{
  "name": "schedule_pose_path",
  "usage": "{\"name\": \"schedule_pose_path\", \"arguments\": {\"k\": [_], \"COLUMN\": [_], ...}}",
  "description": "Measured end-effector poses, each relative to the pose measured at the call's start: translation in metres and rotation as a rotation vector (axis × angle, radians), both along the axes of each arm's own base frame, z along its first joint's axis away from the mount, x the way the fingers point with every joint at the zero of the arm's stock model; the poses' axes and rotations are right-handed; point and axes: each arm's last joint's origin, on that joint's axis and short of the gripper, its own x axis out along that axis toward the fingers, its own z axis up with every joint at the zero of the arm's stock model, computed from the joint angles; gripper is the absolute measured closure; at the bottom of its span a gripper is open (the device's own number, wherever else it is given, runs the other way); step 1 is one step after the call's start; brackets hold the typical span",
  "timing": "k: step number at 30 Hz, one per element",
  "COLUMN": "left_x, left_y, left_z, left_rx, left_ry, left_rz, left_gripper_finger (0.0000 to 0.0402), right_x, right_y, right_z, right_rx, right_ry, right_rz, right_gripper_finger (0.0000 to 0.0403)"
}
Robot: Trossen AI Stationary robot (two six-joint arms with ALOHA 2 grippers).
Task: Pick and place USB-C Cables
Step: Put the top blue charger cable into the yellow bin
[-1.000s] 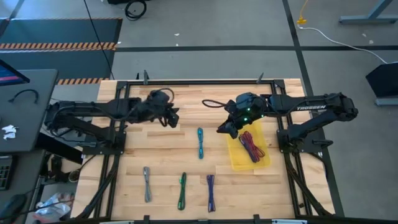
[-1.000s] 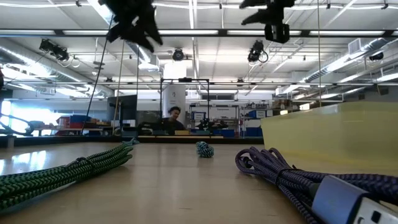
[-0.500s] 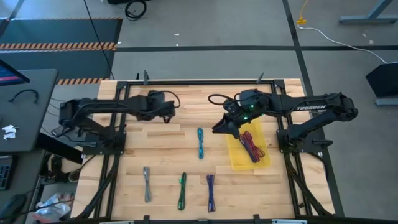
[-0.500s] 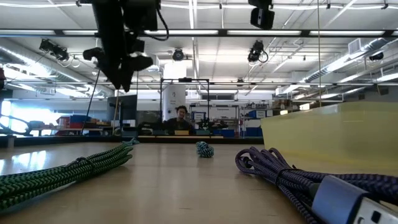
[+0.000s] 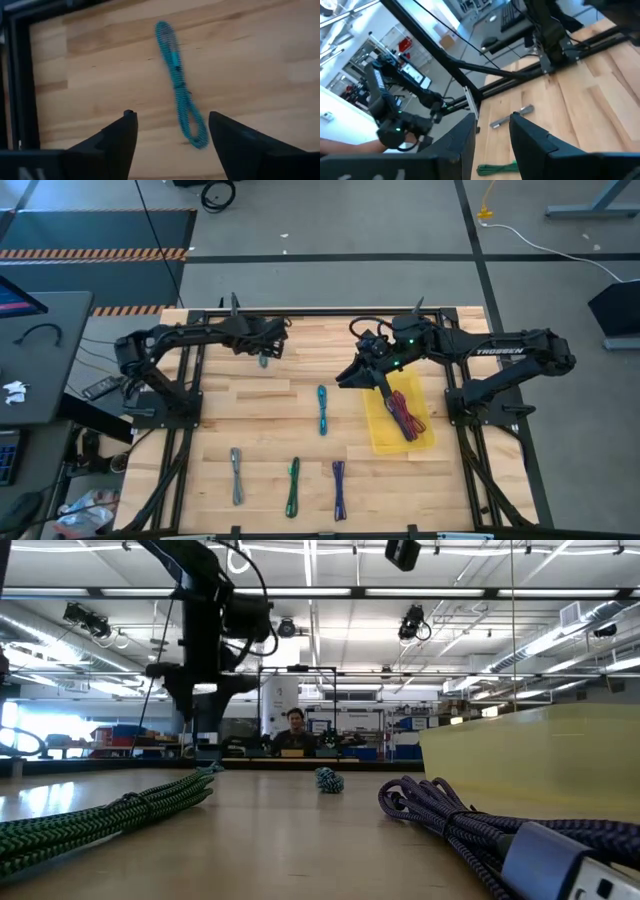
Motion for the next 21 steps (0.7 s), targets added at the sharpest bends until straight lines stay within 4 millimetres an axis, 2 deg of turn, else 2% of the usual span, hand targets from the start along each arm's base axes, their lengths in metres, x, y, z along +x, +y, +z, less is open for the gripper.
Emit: {"name": "schedule_pose_path", "arguments": {"k": [9, 21], "left_x": [0.01, 0.011], "left_y": [0.036, 0.054], "left_z": [-0.025, -0.062], "left_rx": [-0.06, -0.134], "left_ry": [-0.161, -0.115], "left_rz": [0.112, 0.156], "left_gripper_finger": [0.0138, 0.0138], "right_x": [-0.008, -0.029], "right_y": [-0.006, -0.003], "right_z": [0.007, 0.026], "right_rx": [-0.031, -0.064], "right_ry": [-0.042, -0.131], "right_rz": [0.028, 0.037], "right_gripper_finger": [0.0277, 0.0277]}}
